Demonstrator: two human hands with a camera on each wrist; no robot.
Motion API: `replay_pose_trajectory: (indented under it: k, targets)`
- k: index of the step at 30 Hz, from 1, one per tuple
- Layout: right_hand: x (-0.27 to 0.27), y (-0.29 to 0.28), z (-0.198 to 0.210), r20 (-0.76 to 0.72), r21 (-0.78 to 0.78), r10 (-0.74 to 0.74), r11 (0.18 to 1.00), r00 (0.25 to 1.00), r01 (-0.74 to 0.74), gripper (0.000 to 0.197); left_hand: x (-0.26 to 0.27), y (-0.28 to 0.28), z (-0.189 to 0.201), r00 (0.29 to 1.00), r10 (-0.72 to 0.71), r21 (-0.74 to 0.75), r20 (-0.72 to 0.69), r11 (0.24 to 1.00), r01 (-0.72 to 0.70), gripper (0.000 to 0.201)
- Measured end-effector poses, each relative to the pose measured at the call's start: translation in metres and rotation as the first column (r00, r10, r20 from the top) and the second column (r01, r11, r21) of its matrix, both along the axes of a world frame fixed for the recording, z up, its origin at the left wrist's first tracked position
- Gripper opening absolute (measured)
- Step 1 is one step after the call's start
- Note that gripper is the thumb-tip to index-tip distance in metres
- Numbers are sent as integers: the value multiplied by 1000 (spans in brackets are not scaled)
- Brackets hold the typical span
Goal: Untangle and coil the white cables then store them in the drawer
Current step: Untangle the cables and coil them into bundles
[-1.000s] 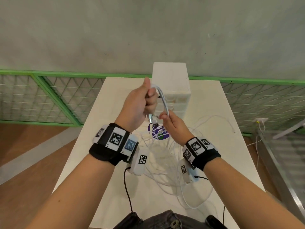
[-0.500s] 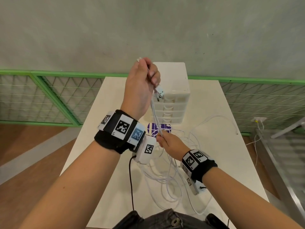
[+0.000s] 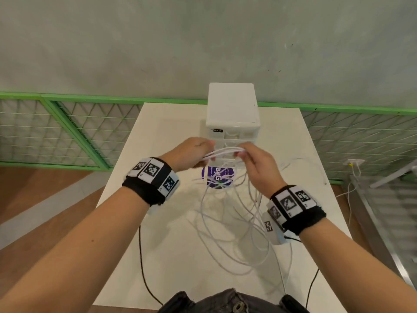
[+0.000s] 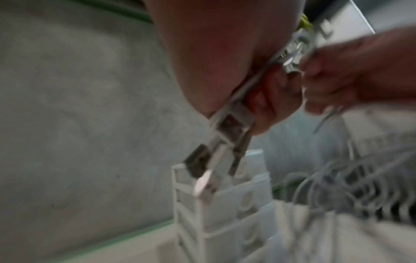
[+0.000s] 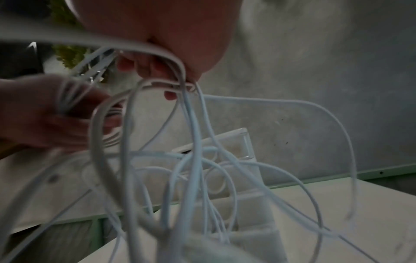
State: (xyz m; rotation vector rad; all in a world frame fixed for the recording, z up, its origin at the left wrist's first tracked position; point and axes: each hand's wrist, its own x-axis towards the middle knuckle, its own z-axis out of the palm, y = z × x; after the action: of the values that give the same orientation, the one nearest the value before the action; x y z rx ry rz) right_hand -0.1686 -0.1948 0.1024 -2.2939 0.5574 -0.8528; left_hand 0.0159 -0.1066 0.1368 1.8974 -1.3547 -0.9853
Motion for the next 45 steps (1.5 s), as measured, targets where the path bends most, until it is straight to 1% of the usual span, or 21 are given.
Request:
replay_pose_trajectory:
  k: [3, 5, 7, 10, 12, 14, 16, 18, 21, 22, 24, 25, 27, 28, 30, 33, 35, 37, 39, 41, 45]
  targets:
    - [3, -23, -2, -4, -8, -35, 999, 999, 35, 33, -27, 9, 6, 971, -114, 61, -212, 990, 130, 66]
    - [4, -31, -13, -53, -52, 0, 999, 999, -3, 42, -42, 15, 14, 941, -134, 22, -312, 989, 148, 65]
    - [5, -27, -27, -122, -77, 35, 996, 992, -45, 44, -51, 16, 23, 889, -122, -62, -441, 992, 106, 61]
    - [11, -17, -45, -173, -3, 34, 999, 984, -35, 41, -51, 11, 35, 750, -122, -186, -650, 983, -1, 62]
    - [13, -10, -53, -220, 76, 36, 997, 975, -20, 29, -47, 8, 44, 643, -136, -248, -754, 965, -87, 66]
    - [9, -6, -65, -311, 156, 61, 988, 949, -12, 17, -39, 7, 59, 522, -159, -312, -838, 924, -220, 68]
    - [-2, -1, -80, -426, 203, 99, 979, 899, -11, 20, -28, 6, 79, 437, -202, -375, -877, 855, -358, 67]
    - [-11, 6, -91, -507, 222, 115, 975, 854, 0, 24, -20, 3, 94, 429, -250, -441, -868, 786, -434, 62]
    - [-12, 13, -94, -553, 246, 145, 969, 820, -6, 28, -19, -3, 94, 430, -210, -431, -878, 735, -522, 59]
    - [-12, 13, -96, -564, 260, 166, 966, 809, -17, 27, -19, -5, 91, 430, -189, -419, -883, 731, -539, 58]
    - [-11, 13, -93, -582, 315, 188, 949, 791, 7, 10, -19, -7, 87, 431, -164, -399, -887, 743, -538, 55]
    - [-11, 13, -87, -584, 338, 186, 941, 790, 28, 26, -18, -7, 87, 436, -151, -388, -887, 757, -526, 54]
    - [-8, 9, -69, -518, 385, 149, 920, 842, 74, 82, -18, -7, 86, 465, -119, -367, -877, 792, -488, 53]
    - [-4, 7, -57, -427, 397, 89, 913, 900, 98, 98, -20, -7, 85, 487, -103, -357, -867, 812, -463, 52]
    - [7, -1, -29, -227, 401, -59, 904, 972, 149, 109, -24, -6, 81, 531, -75, -329, -844, 854, -403, 51]
    - [30, -8, 8, 6, 330, -96, 940, 995, 89, 96, -30, -4, 75, 590, -37, -264, -807, 916, -303, 50]
    - [44, -7, 19, 117, 257, -16, 966, 993, -15, 70, -35, -3, 73, 610, -56, -239, -791, 945, -224, 51]
    - [55, -1, 20, 179, 306, 15, 949, 984, -70, 40, -39, -2, 74, 593, -105, -255, -798, 951, -175, 51]
    - [61, 10, 9, 140, 361, 13, 930, 990, -64, 28, -40, -3, 76, 561, -122, -274, -819, 942, -195, 52]
    - [60, 23, -8, 32, 334, 20, 942, 999, -29, 18, -39, -6, 78, 530, -107, -290, -841, 916, -276, 56]
    - [48, 48, -37, -80, 303, 115, 949, 990, -86, 21, -26, -15, 79, 417, -140, -360, -898, 780, -512, 55]
